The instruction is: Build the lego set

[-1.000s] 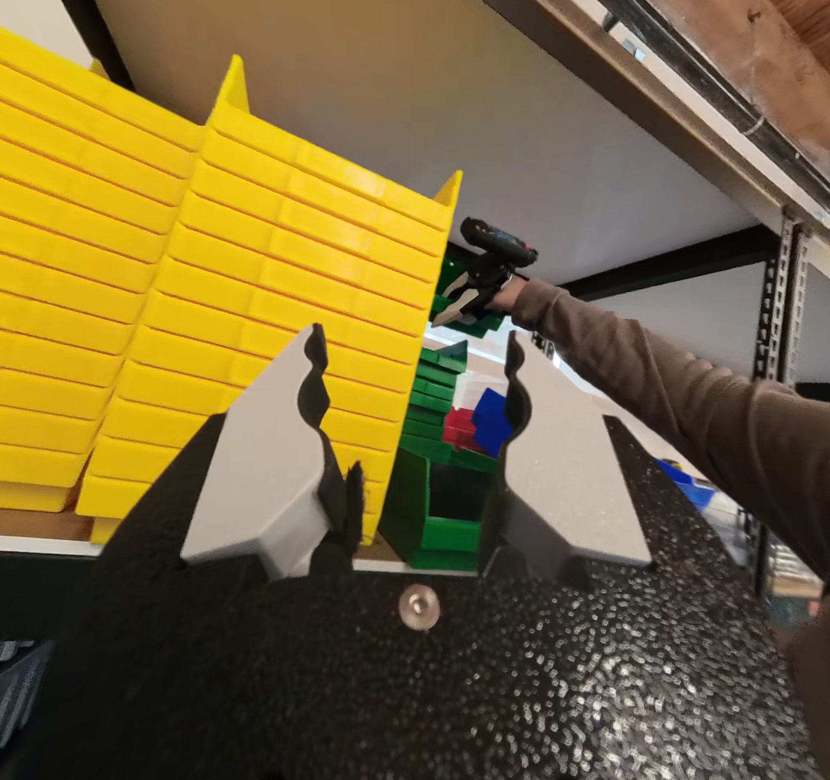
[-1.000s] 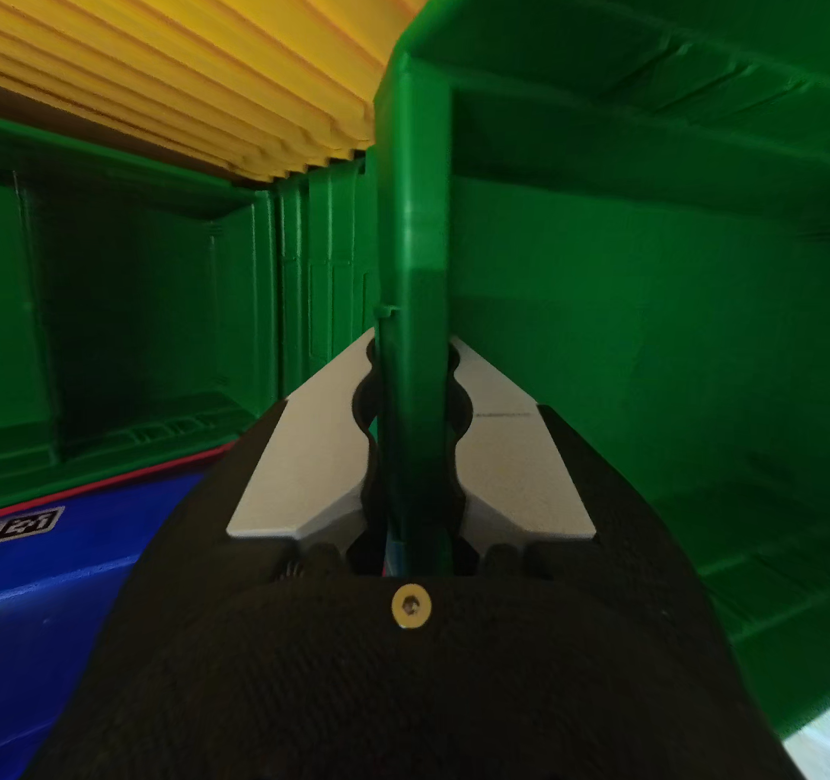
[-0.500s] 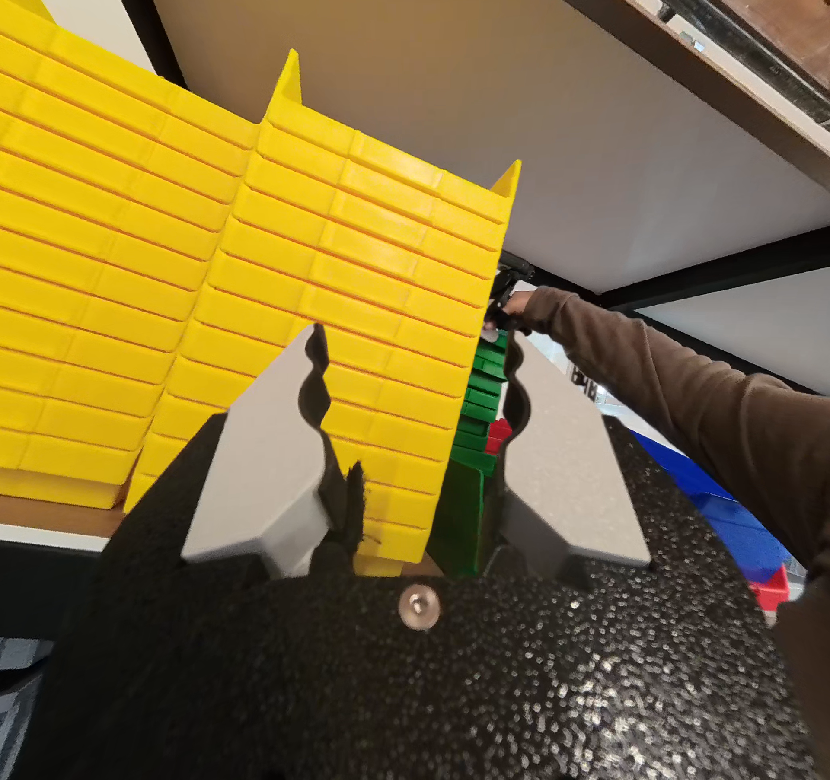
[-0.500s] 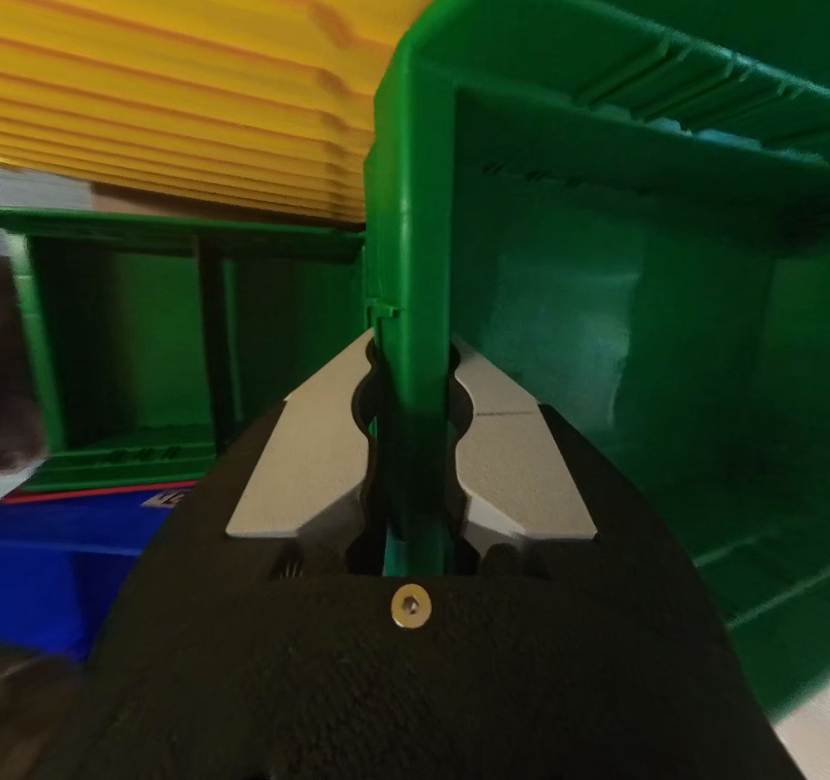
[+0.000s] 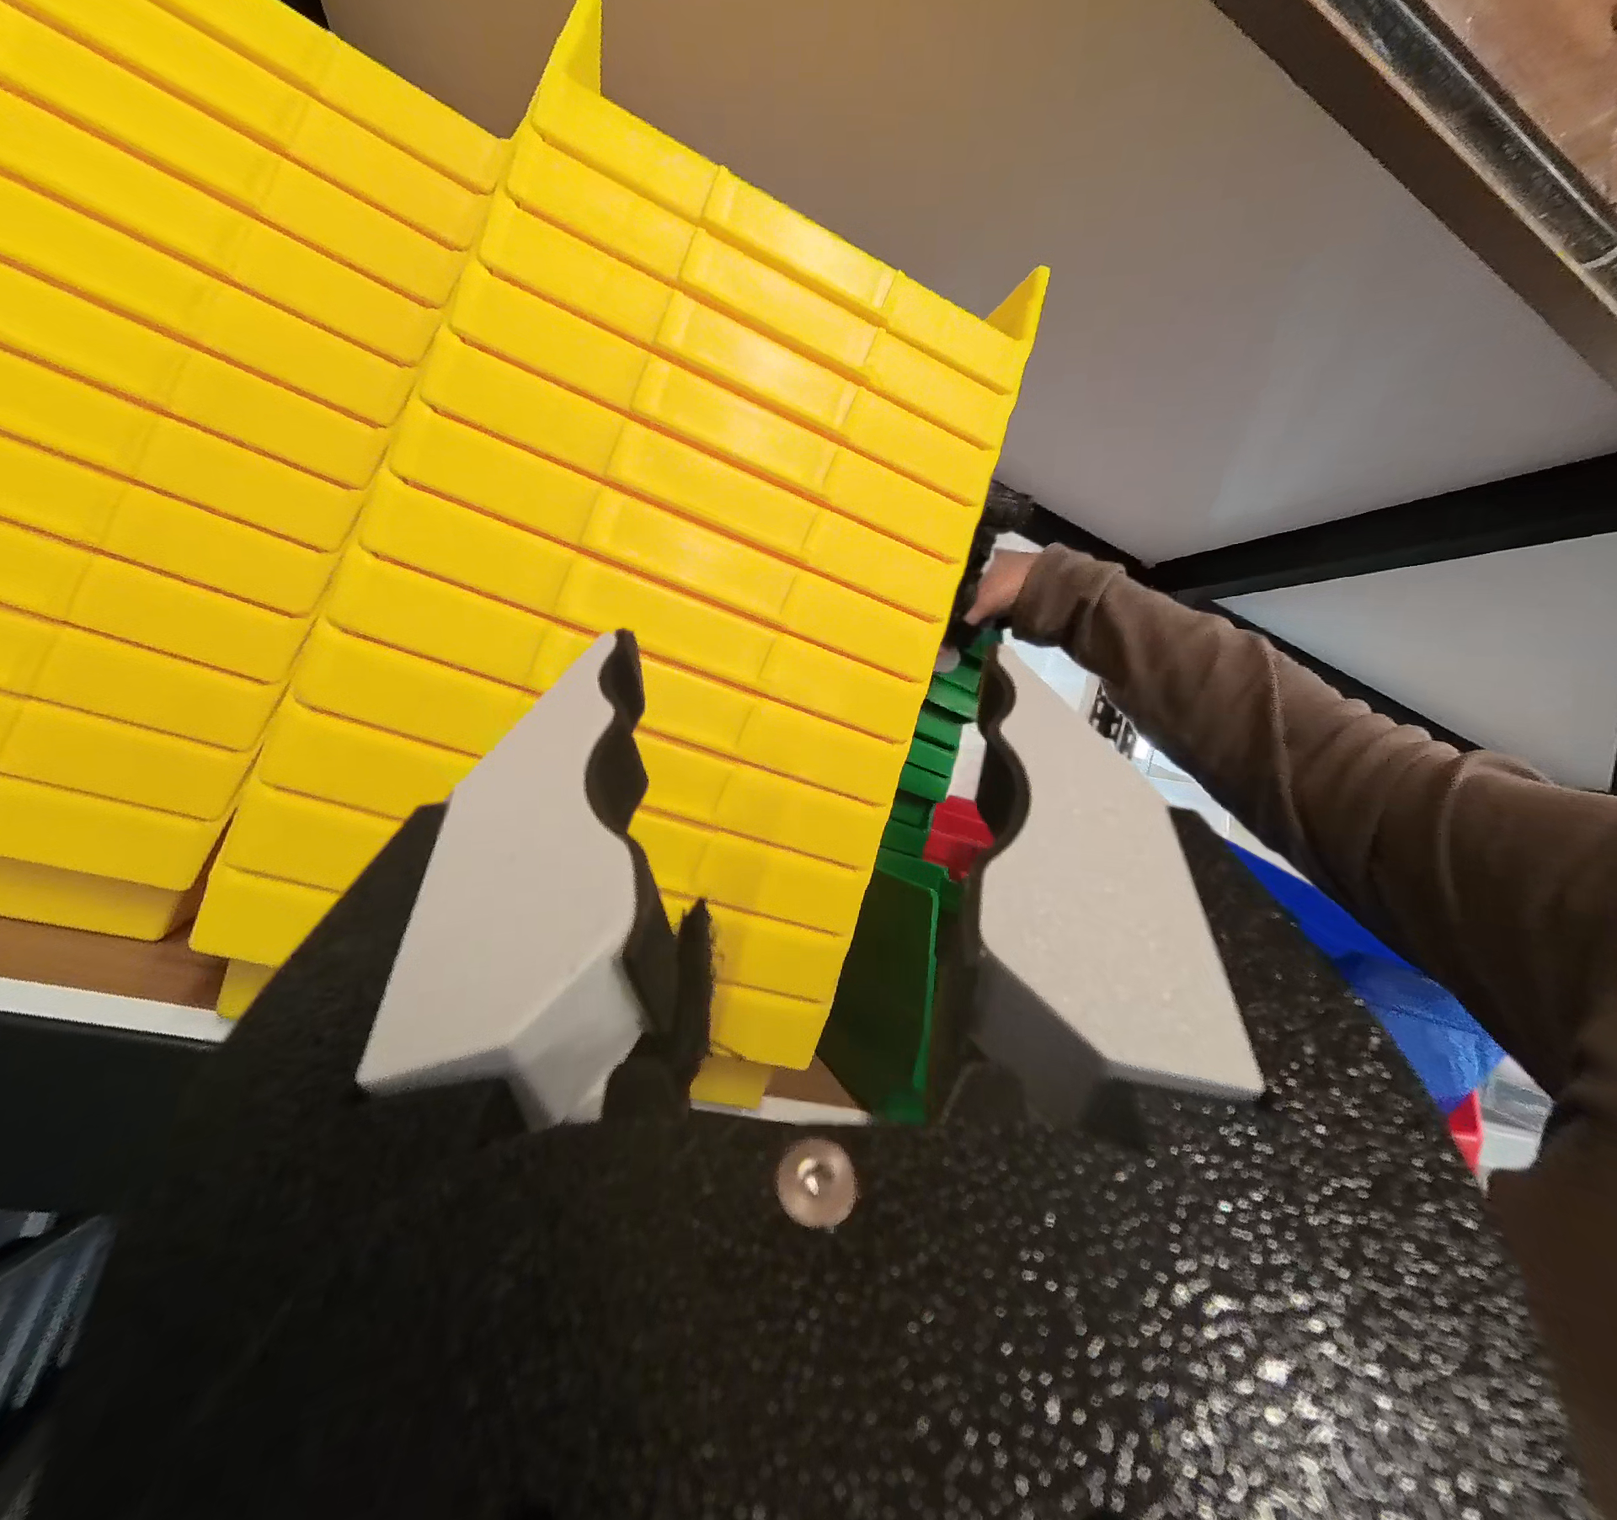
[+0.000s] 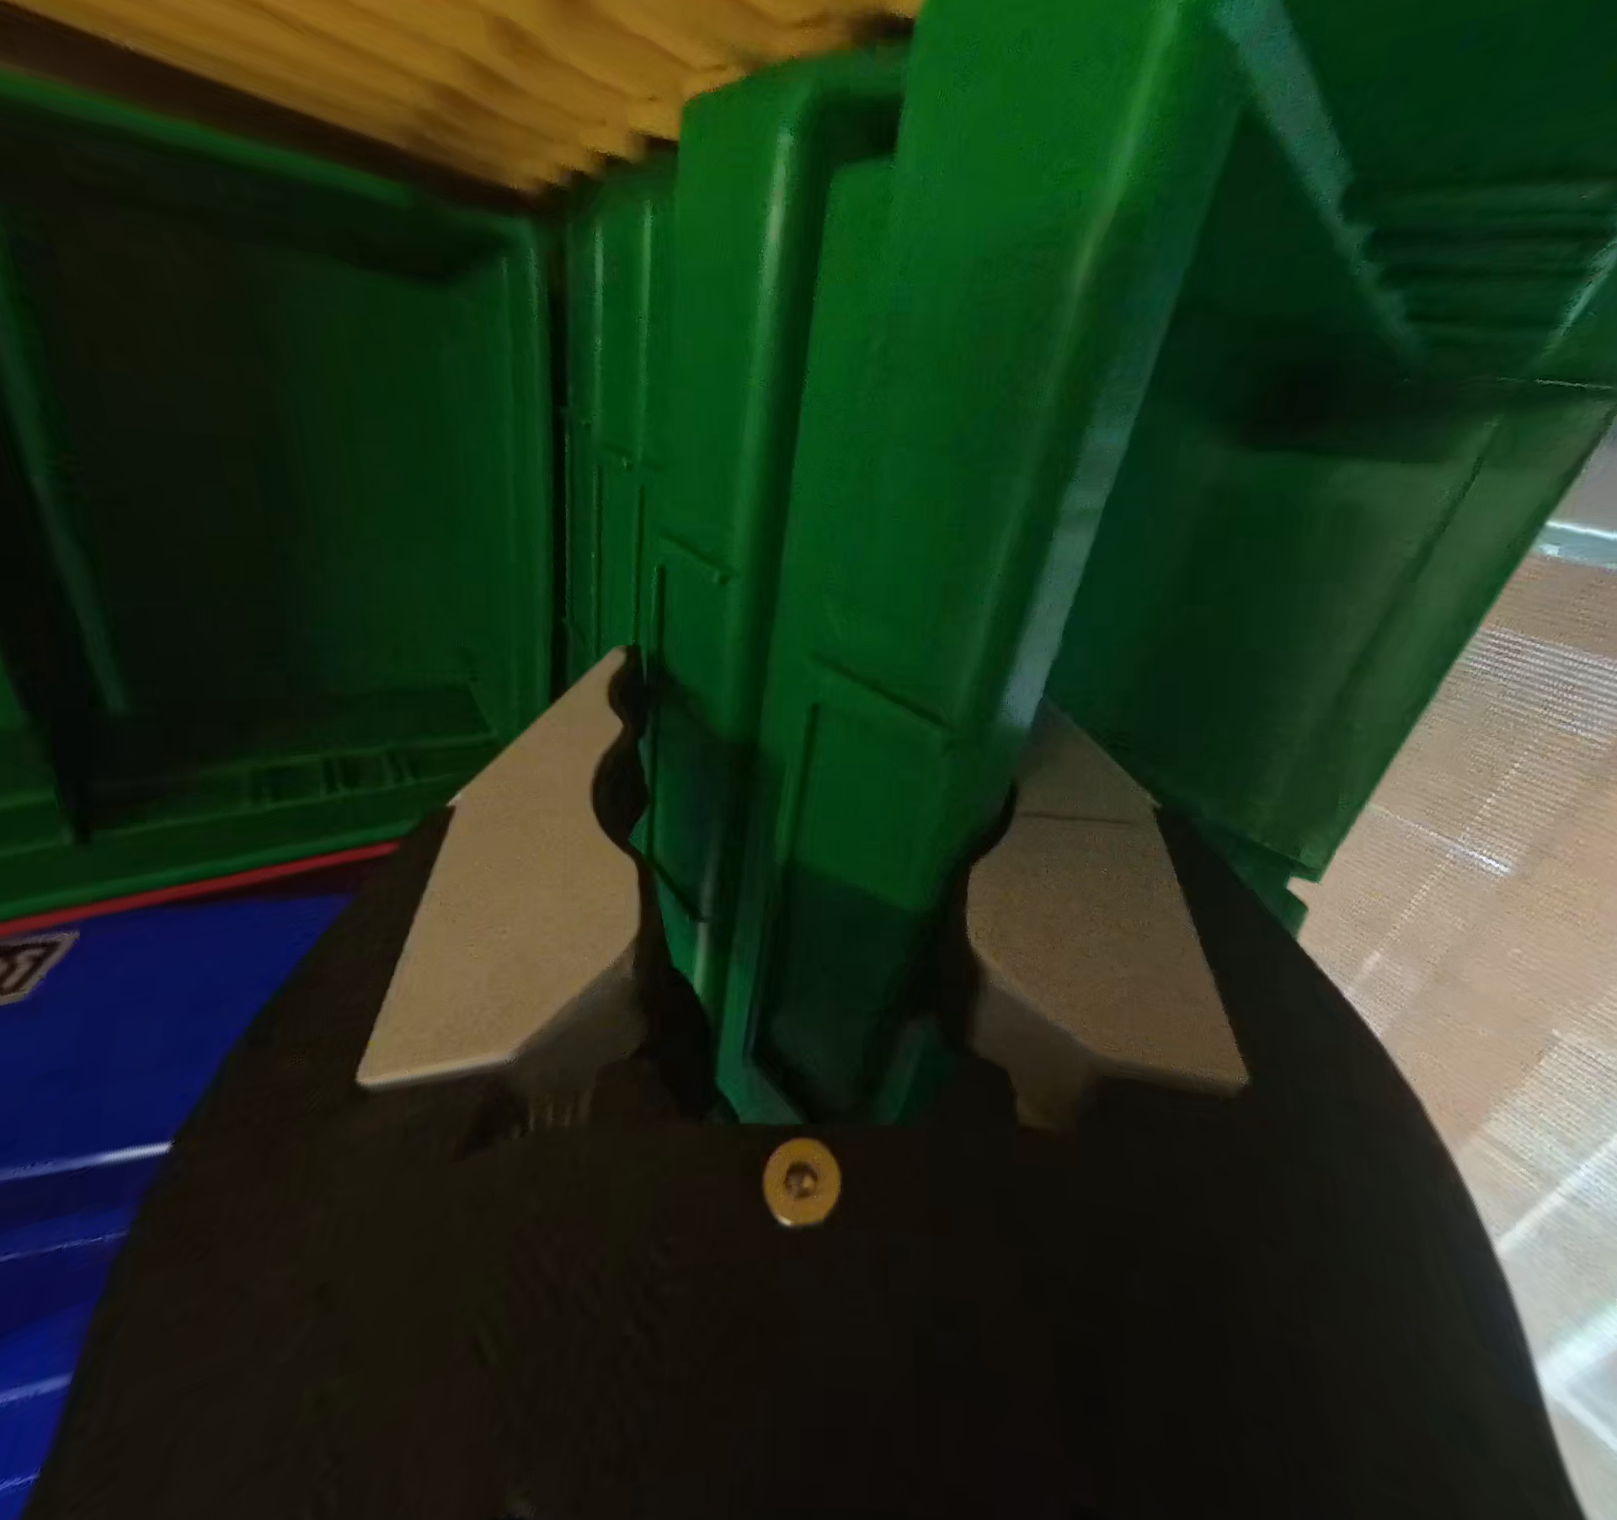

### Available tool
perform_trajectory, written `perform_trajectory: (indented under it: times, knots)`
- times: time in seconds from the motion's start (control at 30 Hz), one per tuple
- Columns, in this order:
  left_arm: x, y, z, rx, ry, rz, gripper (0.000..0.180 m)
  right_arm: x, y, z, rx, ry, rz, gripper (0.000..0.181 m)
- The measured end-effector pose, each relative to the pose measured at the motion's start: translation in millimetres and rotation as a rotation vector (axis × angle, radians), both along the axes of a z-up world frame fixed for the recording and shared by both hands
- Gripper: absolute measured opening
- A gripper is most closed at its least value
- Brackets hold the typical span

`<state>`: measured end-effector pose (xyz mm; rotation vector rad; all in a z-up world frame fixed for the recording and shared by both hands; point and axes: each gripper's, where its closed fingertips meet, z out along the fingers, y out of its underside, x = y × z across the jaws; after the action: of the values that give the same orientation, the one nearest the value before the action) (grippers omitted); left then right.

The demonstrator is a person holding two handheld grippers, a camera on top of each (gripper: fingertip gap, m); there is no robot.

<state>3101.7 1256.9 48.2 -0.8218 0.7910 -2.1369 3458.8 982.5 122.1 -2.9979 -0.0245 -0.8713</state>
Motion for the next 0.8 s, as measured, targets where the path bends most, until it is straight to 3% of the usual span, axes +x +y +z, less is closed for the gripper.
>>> perform_trajectory:
  times: [0.4, 0.67, 0.8]
  knots:
    - [-0.1, -2.6, -6.6, -0.014, 0.020, -0.036, 0.072, 2.8, 5.9, 20.6, 0.061, -0.227, 0.052, 0.056]
    - [-5.4, -6.1, -9.3, -0.021, 0.032, -0.048, 0.071, 5.6, 1.0, 11.3, 0.072, -0.049, -0.072, 0.063]
    - [-8.5, -5.3, -10.2, -0.027, 0.039, -0.050, 0.070, 6.8, 0.7, 3.6, 0.022, -0.094, -0.076, 0.064]
